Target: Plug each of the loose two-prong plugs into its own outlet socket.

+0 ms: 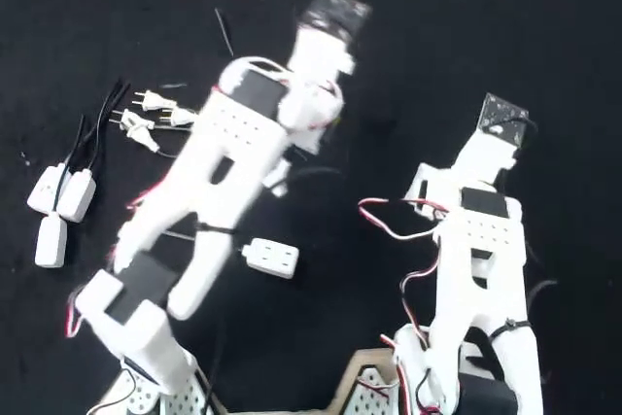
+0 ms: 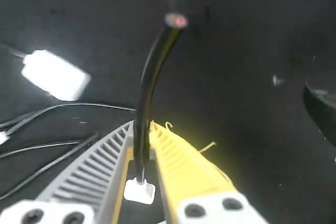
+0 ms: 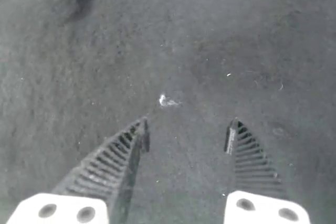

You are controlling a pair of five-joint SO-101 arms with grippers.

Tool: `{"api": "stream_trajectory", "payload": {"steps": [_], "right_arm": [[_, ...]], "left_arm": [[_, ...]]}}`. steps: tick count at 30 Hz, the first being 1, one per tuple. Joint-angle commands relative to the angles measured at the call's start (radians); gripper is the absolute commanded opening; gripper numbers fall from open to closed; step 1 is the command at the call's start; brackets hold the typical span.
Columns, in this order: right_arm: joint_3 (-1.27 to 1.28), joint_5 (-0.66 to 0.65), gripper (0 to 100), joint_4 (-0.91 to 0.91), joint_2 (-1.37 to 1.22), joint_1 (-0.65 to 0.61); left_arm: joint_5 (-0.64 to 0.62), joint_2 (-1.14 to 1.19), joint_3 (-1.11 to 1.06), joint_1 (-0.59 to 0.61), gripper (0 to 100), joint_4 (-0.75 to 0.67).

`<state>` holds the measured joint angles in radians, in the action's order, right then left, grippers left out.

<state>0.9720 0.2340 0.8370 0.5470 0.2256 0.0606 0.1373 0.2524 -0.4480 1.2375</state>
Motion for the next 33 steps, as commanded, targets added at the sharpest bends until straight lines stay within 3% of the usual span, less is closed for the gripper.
{"api": "stream_trajectory", "payload": {"steps": [1,6,9,14,19,27,33], "right_arm": [[-0.074,0.012,22.7,-0.023,0.027,0.017],[-0.074,0.009,22.7,-0.023,0.027,0.015],[-0.074,0.009,22.7,-0.023,0.027,0.015],[-0.074,0.009,22.7,-0.023,0.025,0.015],[-0.076,0.006,22.7,-0.023,0.025,0.002],[-0.068,0.002,22.7,-0.015,0.025,-0.086],[-0.068,-0.089,22.6,0.018,0.025,-0.141]], "left_arm": [[-0.011,0.040,-0.016,-0.044,4,-0.054],[-0.011,0.087,0.007,-0.058,16,-0.054],[-0.011,0.087,0.074,-0.048,18,-0.011],[-0.005,0.087,0.297,0.007,18,0.226],[0.018,0.098,0.398,0.156,18,0.443],[0.095,0.038,0.257,0.298,18,0.502],[0.097,-0.126,-0.024,0.354,18,0.433]]}}
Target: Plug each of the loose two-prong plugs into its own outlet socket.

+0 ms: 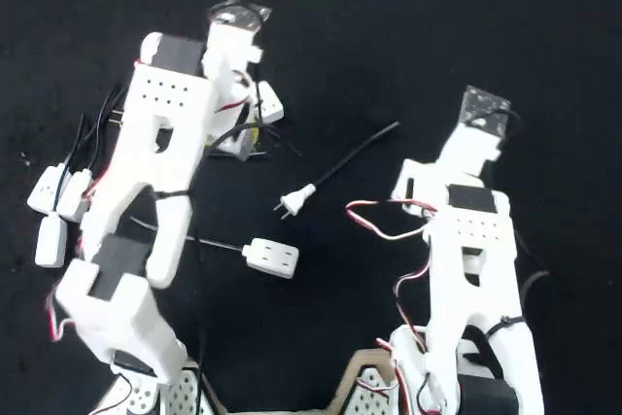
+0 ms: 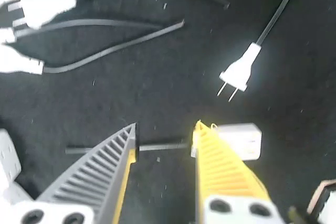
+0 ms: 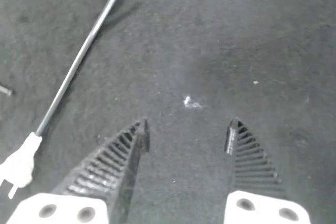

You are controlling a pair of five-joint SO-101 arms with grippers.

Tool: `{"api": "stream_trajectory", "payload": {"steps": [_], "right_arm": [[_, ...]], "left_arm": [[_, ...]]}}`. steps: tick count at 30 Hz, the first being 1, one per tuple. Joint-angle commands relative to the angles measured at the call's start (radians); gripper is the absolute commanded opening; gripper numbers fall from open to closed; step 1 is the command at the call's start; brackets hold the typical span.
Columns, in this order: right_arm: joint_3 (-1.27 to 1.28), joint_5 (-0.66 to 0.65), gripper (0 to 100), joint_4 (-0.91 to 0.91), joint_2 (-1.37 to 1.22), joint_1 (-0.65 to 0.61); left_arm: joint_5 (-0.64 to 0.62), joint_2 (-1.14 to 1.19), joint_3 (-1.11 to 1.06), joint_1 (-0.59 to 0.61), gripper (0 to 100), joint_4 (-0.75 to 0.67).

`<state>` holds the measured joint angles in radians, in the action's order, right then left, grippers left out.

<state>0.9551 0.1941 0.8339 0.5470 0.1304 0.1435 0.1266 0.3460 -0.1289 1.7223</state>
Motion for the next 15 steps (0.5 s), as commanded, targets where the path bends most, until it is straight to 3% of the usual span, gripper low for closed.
{"api": "stream_trajectory", "payload": {"steps": [1,7,15], "right_arm": [[-0.054,-0.057,22.6,0.035,0.025,-0.069],[-0.051,-0.124,22.6,0.068,0.025,-0.193],[-0.019,-0.292,22.5,0.084,0.025,-0.348]], "left_arm": [[0.014,-0.146,-0.199,0.048,18,-0.094],[0.012,-0.330,-0.677,0.156,18,-0.404],[0.003,-0.493,-1.061,0.200,18,-0.749]]}}
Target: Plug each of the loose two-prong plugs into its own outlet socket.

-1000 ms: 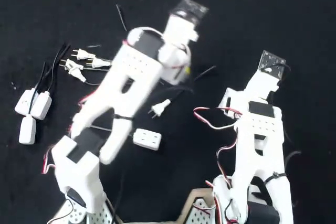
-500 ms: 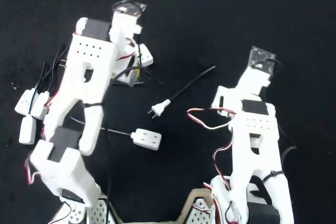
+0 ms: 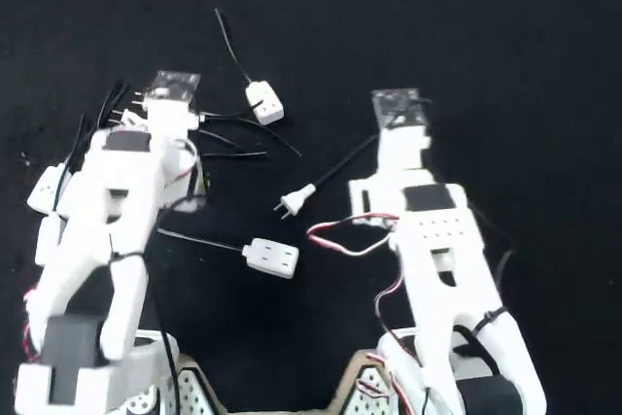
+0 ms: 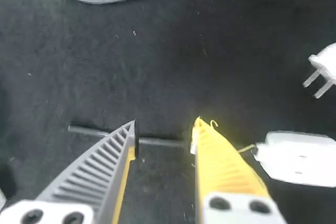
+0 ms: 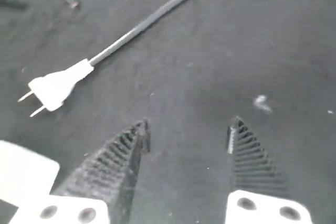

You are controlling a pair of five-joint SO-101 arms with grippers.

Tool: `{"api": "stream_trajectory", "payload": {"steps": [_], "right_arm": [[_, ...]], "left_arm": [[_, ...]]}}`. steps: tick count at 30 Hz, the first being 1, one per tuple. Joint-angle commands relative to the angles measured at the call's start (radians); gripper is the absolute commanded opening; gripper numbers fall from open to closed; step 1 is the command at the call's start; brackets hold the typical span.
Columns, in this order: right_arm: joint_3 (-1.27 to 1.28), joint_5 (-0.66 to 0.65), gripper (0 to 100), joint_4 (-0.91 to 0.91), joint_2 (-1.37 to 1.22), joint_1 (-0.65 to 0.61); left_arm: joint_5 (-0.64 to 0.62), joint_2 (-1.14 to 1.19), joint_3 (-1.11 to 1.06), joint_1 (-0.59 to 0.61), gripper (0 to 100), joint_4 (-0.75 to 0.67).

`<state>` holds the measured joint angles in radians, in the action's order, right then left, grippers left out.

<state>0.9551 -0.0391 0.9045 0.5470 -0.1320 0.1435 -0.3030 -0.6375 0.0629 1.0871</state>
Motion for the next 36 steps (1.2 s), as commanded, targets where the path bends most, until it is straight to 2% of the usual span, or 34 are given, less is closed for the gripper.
{"api": "stream_trajectory", "payload": {"steps": [1,7,14,16,20,24,28,32,36], "right_arm": [[-0.010,-0.081,22.5,0.023,0.025,-0.126],[0.008,-0.161,22.5,0.115,0.025,-0.358],[0.002,-0.163,22.4,0.178,0.019,-0.446],[0.007,-0.163,19.2,0.180,0.019,-0.474],[0.008,-0.163,10.7,0.180,0.019,-0.494],[0.005,-0.166,10.6,0.196,0.019,-0.489],[0.007,-0.239,10.6,0.299,0.018,-0.488],[0.076,-0.311,10.6,0.204,0.018,-0.477],[0.133,-0.288,10.6,0.038,0.018,-0.477]], "left_arm": [[0.003,-0.068,-0.114,0.005,18,-0.150],[-0.084,-0.077,-0.242,0.030,18,-0.267],[-0.181,-0.069,-0.259,0.062,18,-0.318],[-0.198,-0.069,-0.257,0.087,18,-0.318],[-0.238,-0.069,-0.251,0.140,18,-0.318],[-0.249,-0.069,-0.251,0.151,18,-0.318],[-0.249,-0.068,-0.251,0.140,18,-0.318],[-0.250,-0.068,-0.251,0.139,18,-0.318],[-0.250,-0.077,-0.257,0.140,18,-0.318]]}}
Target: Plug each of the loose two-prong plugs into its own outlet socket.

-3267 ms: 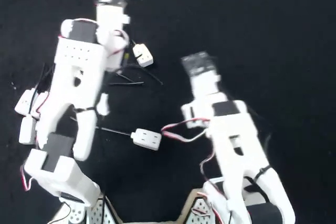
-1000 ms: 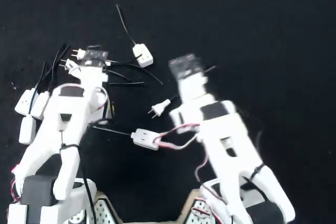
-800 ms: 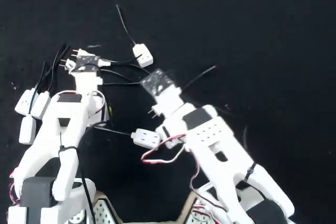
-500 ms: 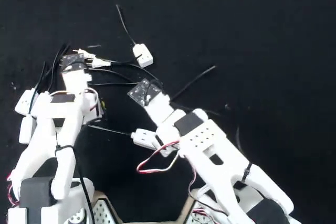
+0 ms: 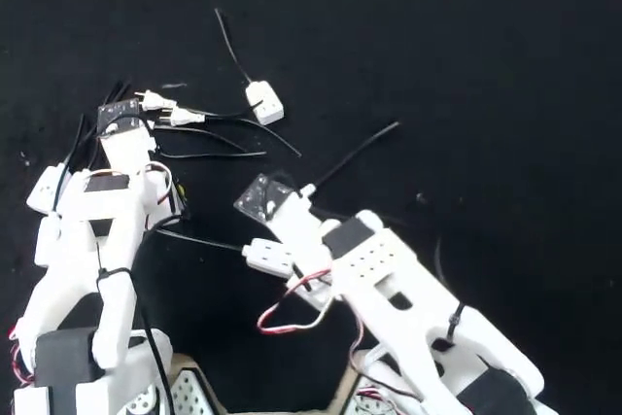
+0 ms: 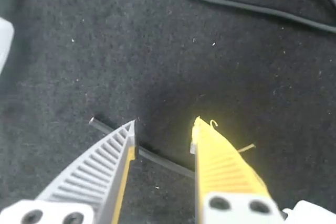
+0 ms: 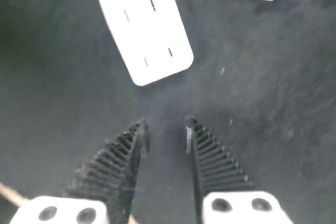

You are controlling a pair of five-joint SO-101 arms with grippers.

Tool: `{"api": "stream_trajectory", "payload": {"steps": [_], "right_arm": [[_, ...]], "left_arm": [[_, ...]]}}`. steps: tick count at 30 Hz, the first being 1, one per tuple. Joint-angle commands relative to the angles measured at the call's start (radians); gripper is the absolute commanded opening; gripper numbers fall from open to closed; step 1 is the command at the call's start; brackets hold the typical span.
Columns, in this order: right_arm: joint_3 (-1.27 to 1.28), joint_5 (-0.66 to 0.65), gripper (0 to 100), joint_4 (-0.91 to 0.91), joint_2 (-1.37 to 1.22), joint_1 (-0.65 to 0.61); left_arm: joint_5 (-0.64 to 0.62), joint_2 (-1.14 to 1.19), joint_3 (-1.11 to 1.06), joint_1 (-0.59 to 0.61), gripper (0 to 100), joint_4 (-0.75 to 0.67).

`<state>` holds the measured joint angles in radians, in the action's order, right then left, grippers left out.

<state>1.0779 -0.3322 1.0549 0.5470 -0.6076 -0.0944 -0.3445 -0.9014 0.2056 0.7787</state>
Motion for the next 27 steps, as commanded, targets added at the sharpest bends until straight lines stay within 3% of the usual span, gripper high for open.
{"api": "stream_trajectory", "payload": {"steps": [1,15,17,23,27], "right_arm": [[0.019,0.012,10.6,-0.147,0.018,-0.002],[0.035,0.075,10.6,-0.404,0.018,-0.046],[0.018,0.075,10.6,-0.381,0.019,-0.057],[-0.119,0.049,10.6,-0.052,0.018,0.034],[-0.019,0.005,10.5,-0.130,0.008,0.014]], "left_arm": [[-0.012,-0.035,0.005,-0.001,18,-0.009],[-0.014,-0.037,0.007,0.004,18,0.002],[-0.014,-0.037,0.012,0.004,18,0.015],[-0.014,-0.037,0.016,0.004,18,0.035],[-0.014,-0.037,0.018,0.004,18,0.037]]}}
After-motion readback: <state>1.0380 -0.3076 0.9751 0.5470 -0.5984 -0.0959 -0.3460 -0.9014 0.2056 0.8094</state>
